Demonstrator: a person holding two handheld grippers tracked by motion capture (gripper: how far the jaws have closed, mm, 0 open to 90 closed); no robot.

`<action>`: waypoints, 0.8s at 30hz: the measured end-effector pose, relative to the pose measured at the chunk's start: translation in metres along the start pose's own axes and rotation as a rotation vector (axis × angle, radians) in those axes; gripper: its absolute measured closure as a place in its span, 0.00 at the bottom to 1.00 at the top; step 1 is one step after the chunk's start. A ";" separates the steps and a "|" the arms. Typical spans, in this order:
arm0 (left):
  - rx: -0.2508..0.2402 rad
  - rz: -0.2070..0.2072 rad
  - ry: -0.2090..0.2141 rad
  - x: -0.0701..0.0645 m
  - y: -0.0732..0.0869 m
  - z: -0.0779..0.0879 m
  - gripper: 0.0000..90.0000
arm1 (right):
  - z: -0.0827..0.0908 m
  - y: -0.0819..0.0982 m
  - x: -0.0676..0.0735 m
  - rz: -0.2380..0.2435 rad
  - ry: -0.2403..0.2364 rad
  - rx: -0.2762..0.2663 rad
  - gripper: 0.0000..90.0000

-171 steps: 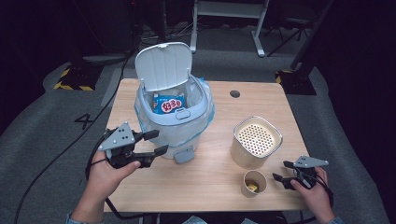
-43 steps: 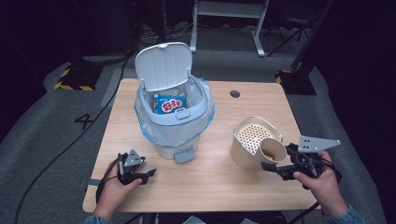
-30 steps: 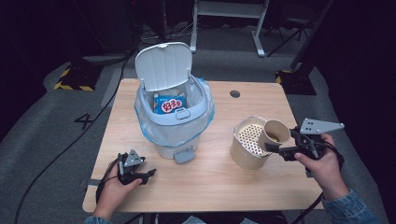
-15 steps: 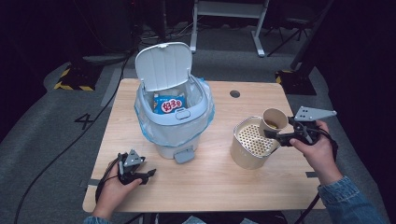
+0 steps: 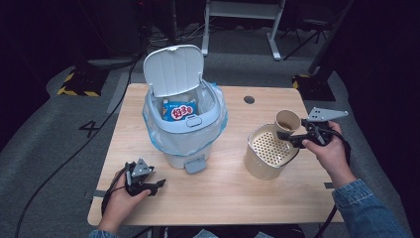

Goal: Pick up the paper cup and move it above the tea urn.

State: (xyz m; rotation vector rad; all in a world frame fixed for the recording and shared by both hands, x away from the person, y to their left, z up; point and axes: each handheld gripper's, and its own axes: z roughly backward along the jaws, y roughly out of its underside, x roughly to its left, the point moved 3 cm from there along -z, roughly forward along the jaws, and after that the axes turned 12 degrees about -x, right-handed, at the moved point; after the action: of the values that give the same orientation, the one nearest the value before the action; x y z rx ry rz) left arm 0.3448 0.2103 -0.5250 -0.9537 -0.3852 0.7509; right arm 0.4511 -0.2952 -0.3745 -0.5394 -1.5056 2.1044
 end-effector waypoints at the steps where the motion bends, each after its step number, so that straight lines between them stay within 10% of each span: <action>1: 0.000 0.000 0.000 0.000 0.000 0.000 0.36 | -0.001 0.000 -0.001 0.019 0.003 -0.001 0.34; 18: 0.000 -0.001 -0.001 0.000 0.000 0.000 0.36 | 0.004 -0.012 0.006 0.351 0.057 0.051 0.35; 24: 0.000 -0.002 -0.001 0.000 0.000 0.000 0.36 | 0.007 -0.012 0.011 0.550 0.096 0.078 0.36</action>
State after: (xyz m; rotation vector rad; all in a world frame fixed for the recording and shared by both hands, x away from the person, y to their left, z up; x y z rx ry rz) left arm 0.3448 0.2102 -0.5250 -0.9526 -0.3871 0.7492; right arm 0.4407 -0.2904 -0.3609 -1.1096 -1.3168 2.4801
